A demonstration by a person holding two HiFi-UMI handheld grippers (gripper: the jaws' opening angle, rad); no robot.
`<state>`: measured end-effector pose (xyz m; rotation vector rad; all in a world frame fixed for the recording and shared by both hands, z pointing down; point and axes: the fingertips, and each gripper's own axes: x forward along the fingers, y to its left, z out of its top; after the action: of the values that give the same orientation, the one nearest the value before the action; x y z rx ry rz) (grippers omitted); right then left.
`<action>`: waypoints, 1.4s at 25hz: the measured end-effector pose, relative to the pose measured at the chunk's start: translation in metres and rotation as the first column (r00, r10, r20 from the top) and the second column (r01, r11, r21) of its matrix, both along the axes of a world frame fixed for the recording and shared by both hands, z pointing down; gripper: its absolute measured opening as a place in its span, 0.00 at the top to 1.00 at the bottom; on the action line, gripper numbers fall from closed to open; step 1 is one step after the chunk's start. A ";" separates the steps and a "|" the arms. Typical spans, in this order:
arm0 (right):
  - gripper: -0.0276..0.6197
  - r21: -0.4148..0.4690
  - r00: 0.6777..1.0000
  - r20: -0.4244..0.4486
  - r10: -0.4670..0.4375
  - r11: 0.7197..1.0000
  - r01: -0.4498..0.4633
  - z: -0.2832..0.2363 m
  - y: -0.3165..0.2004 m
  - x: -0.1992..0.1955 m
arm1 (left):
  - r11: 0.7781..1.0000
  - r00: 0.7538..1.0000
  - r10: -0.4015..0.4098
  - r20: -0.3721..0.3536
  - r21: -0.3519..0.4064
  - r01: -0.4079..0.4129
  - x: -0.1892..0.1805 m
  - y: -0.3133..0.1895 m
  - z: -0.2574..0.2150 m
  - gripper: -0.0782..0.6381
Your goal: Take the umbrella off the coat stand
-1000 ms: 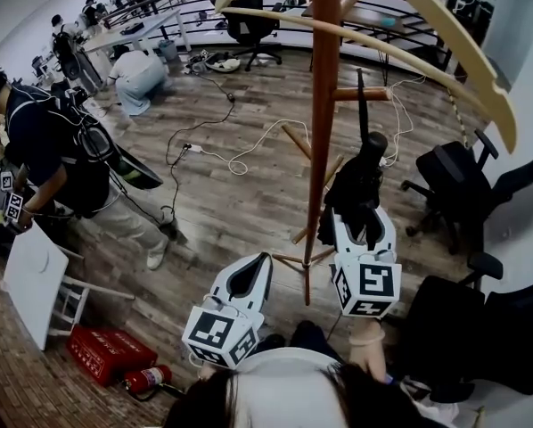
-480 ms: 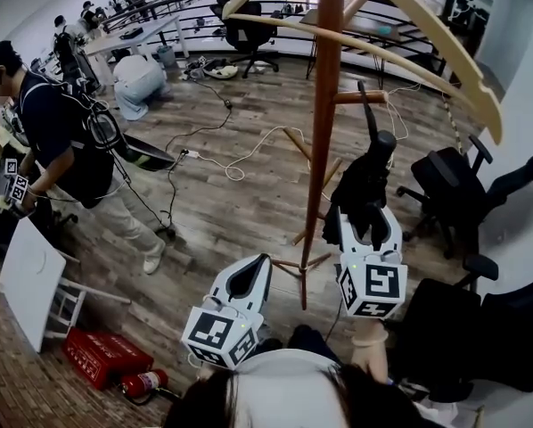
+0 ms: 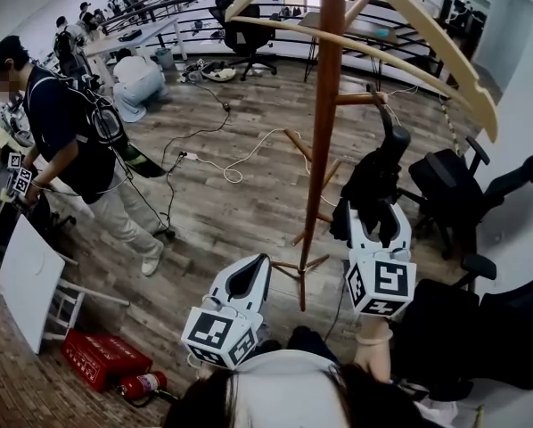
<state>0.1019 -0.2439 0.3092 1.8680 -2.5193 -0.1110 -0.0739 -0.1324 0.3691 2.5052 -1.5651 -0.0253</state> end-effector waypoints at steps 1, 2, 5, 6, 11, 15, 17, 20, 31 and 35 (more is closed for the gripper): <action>0.58 0.002 1.000 -0.001 0.004 1.000 -0.004 0.000 0.000 0.000 | 1.000 1.000 0.000 -0.001 0.001 0.000 -0.001 0.000 0.000 0.88; 0.58 0.003 1.000 -0.001 0.007 1.000 -0.007 -0.001 0.001 0.001 | 1.000 1.000 0.000 -0.001 0.002 0.000 -0.002 0.000 0.001 0.88; 0.58 0.004 1.000 0.001 0.015 1.000 -0.015 -0.002 0.001 0.004 | 1.000 1.000 -0.001 -0.003 0.003 0.001 -0.003 0.001 0.001 0.88; 0.58 0.005 1.000 0.002 0.017 1.000 -0.017 -0.002 0.002 0.005 | 1.000 1.000 0.000 -0.004 0.004 0.000 -0.002 0.001 0.000 0.88; 0.58 0.010 1.000 0.001 0.029 1.000 -0.029 -0.004 0.004 0.008 | 1.000 1.000 0.005 -0.007 0.006 -0.005 -0.002 0.001 0.000 0.88; 0.58 0.010 0.999 -0.001 0.039 0.999 -0.039 -0.005 0.008 0.011 | 1.000 1.000 0.011 -0.012 0.006 -0.011 -0.001 0.004 -0.001 0.88; 0.58 0.008 0.999 -0.002 0.044 0.999 -0.044 -0.005 0.009 0.013 | 1.000 1.000 0.015 -0.013 0.007 -0.015 -0.001 0.005 -0.001 0.88; 0.58 0.006 0.999 -0.002 0.044 0.999 -0.044 -0.005 0.012 0.013 | 1.000 1.000 0.017 -0.015 0.007 -0.017 0.000 0.006 -0.001 0.88; 0.58 0.001 0.999 0.020 0.049 0.999 -0.049 -0.006 0.030 0.013 | 0.999 0.999 0.049 -0.020 0.013 -0.049 0.003 0.015 -0.004 0.88; 0.58 0.005 0.998 0.018 0.053 0.999 -0.054 -0.005 0.040 0.013 | 0.998 0.997 0.068 -0.022 0.015 -0.067 0.006 0.019 -0.003 0.88</action>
<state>0.1152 -0.2041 0.3038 1.9455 -2.4807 -0.1009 -0.0681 -0.1130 0.3660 2.5576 -1.4759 -0.0546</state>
